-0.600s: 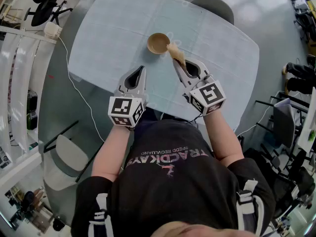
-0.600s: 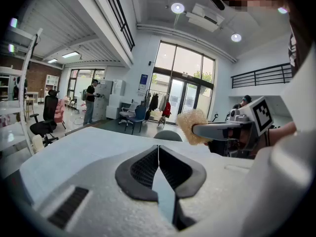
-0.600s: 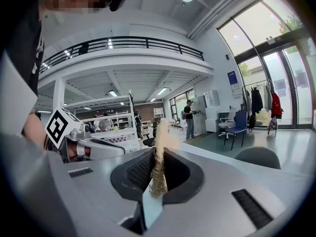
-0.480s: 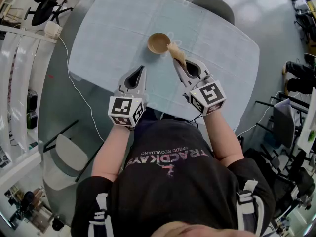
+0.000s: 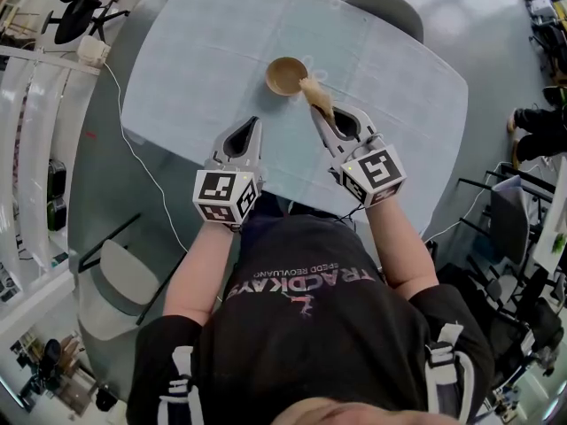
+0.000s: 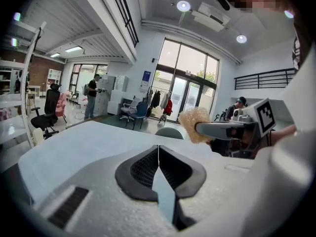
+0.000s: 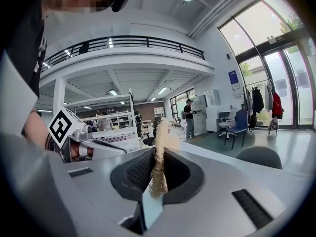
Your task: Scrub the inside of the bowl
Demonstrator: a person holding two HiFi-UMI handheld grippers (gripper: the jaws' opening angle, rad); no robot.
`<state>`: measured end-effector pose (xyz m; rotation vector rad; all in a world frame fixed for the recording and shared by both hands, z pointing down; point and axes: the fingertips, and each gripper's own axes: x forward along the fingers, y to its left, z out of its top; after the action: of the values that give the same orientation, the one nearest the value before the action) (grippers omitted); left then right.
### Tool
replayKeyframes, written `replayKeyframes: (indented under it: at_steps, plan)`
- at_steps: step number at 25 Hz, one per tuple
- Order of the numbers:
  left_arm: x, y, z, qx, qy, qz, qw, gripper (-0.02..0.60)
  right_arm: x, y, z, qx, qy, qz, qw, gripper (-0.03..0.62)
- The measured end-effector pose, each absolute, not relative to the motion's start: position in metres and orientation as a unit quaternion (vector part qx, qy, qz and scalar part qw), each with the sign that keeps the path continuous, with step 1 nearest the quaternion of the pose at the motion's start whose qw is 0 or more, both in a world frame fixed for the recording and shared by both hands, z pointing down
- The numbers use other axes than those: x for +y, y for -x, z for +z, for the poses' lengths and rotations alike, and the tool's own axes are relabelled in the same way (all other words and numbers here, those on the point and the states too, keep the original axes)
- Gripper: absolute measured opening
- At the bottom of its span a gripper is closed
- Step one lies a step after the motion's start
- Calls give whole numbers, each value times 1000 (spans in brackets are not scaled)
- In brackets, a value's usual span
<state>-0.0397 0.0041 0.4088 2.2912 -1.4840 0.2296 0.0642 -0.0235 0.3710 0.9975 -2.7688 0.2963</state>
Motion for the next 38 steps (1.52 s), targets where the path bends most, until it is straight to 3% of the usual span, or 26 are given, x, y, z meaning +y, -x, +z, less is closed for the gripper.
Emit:
replayKeyframes:
  at_steps: [29,31,32,33,38]
  plan:
    - [-118,53,568,-488,-774,128,383,20,-95,-50,470,-892,-377,192,158,32]
    - [-122,52,576,-487,-769,130,393,45,-97,-49,477,-890,-377,199,160,32]
    - [-125,51,581,-486,-766,131,399,111,-98,-49,479,-889,-378,202,161,32]
    - [-127,51,585,-485,-764,132,404,130,-100,-49,481,-888,-378,205,162,32]
    - [-136,51,599,-487,-754,134,421,130,-102,-46,486,-886,-379,212,163,32]
